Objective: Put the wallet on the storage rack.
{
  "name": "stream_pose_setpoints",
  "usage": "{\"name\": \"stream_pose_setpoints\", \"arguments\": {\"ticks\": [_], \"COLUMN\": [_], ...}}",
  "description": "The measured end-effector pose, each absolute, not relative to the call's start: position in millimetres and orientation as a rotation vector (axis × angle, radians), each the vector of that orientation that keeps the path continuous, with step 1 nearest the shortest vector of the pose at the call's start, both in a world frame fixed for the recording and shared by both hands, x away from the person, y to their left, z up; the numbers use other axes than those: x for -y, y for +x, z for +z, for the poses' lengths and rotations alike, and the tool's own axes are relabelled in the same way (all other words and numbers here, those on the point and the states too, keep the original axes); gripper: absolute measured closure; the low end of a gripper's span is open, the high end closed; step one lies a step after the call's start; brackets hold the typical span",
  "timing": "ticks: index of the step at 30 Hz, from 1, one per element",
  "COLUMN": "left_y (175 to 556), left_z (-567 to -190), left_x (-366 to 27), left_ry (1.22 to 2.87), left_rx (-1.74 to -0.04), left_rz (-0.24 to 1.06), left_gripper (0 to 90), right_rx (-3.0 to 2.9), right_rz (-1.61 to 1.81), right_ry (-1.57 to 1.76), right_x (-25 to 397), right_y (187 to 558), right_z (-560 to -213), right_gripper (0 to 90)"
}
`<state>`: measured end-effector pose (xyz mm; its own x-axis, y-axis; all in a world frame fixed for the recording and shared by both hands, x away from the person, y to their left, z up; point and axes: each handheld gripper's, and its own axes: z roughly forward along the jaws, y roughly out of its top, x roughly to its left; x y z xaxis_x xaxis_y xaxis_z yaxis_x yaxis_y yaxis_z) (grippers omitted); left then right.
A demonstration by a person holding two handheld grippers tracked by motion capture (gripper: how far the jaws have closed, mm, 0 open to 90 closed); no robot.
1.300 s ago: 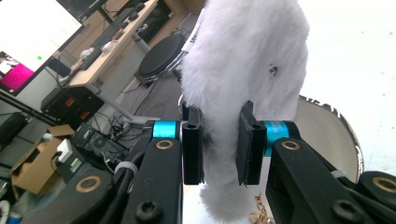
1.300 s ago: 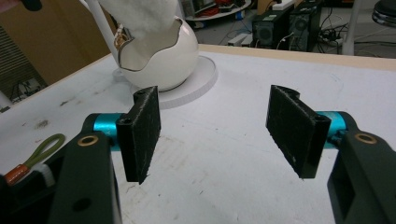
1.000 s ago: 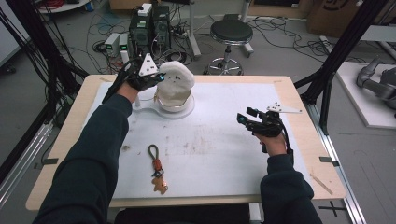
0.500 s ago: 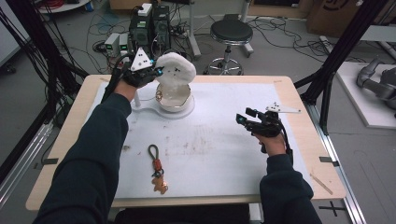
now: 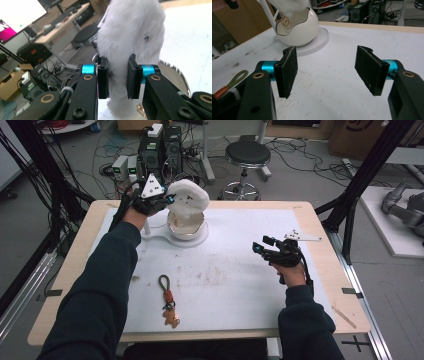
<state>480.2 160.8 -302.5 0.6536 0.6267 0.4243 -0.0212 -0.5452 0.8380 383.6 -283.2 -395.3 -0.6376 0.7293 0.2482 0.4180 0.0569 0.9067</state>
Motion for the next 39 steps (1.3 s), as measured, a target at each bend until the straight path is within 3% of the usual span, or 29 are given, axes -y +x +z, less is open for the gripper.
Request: {"name": "stream_pose_setpoints", "arguments": {"ticks": [6, 16, 18, 21, 25, 27, 30, 31, 32, 34, 35, 39], "left_y": [477.4, 479.2, 478.4, 478.1, 479.2, 482.3, 485.4, 485.0, 482.9, 482.6, 481.7, 478.2], "left_z": [-332.3, -345.4, -346.2, -351.5, -363.9, -371.7, -377.3, -376.8, -373.7, -372.6, -369.8, -360.6], "left_x": [-161.3, -148.3, -153.3, -165.5, -175.1, -176.4, -171.9, -171.2, -169.6, -170.4, -173.4, -178.9], "left_ry": [2.162, 2.214, 2.15, 2.021, 1.937, 1.925, 1.946, 1.944, 1.934, 1.935, 1.942, 1.944], "left_rx": [-0.391, -0.403, -0.504, -0.68, -0.816, -0.873, -0.897, -0.871, -0.829, -0.818, -0.796, -0.729], "left_rz": [0.962, 0.91, 0.851, 0.749, 0.645, 0.556, 0.524, 0.528, 0.583, 0.597, 0.629, 0.735], "left_gripper": [75.0, 72.3, 67.5, 50.1, 33.7, 27.7, 26.8, 46.1, 58.6, 64.0, 72.4, 75.6], "right_rx": [-2.053, -2.054, -2.052, -2.044, -2.043, -2.047, -2.049, -2.052, -2.051, -2.048, -2.047, -2.044], "right_rz": [1.611, 1.617, 1.62, 1.628, 1.633, 1.63, 1.628, 1.627, 1.625, 1.625, 1.626, 1.63], "right_ry": [1.172, 1.171, 1.175, 1.183, 1.182, 1.18, 1.18, 1.178, 1.186, 1.187, 1.192, 1.192], "right_x": [286.4, 285.4, 286.3, 288.0, 288.3, 287.6, 287.3, 287.3, 287.5, 288.0, 288.7, 290.3], "right_y": [382.9, 383.4, 382.8, 382.3, 381.9, 381.9, 382.1, 382.4, 382.5, 382.6, 382.4, 382.2], "right_z": [-395.6, -395.9, -395.5, -394.9, -394.7, -394.8, -395.1, -395.4, -395.8, -395.9, -396.3, -396.7], "right_gripper": [35.5, 35.5, 35.5, 35.5, 35.5, 35.4, 35.5, 35.4, 35.3, 35.3, 35.3, 35.3]}}
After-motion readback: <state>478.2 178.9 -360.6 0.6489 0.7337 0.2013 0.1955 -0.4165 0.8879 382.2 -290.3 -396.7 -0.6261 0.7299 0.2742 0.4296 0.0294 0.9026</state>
